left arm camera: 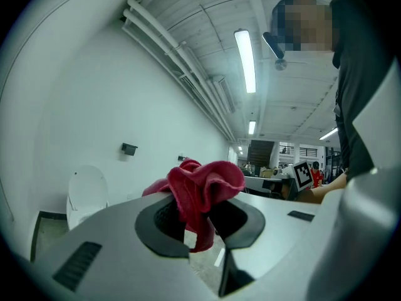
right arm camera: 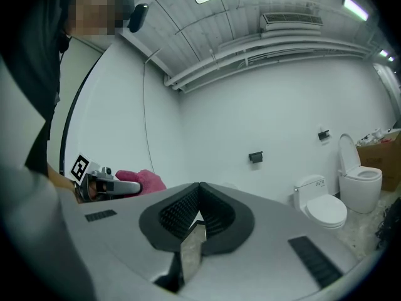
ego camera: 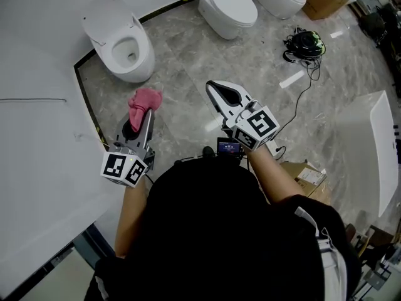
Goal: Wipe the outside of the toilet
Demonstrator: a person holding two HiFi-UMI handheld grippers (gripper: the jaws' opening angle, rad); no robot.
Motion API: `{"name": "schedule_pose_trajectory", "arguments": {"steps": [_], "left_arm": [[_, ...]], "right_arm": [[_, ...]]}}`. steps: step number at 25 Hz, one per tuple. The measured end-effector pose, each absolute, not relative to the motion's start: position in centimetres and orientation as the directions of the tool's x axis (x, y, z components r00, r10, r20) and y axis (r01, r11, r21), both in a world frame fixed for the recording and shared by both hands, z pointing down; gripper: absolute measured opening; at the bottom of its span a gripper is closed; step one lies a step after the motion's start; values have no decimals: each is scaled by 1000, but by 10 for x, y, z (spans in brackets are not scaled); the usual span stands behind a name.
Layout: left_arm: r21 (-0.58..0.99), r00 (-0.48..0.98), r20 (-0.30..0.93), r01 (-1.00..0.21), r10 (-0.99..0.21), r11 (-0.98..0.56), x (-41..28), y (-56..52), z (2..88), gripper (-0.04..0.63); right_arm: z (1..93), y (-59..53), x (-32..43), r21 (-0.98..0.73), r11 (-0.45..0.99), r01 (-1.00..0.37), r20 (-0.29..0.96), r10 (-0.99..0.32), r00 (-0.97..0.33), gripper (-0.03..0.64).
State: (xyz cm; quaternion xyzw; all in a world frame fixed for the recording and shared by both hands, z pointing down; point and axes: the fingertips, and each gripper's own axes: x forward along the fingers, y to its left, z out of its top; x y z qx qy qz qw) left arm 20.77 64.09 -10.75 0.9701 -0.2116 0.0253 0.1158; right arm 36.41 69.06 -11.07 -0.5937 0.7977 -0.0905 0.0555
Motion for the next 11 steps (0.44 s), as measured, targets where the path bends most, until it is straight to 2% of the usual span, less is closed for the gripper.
{"name": "schedule_pose_trajectory", "arguments": {"steps": [11], "left_arm": [[231, 943, 71, -333, -325, -914, 199, 658, -112, 89]], "right_arm": [[-110, 694, 347, -209, 275, -938, 32, -957, -288, 32]]}}
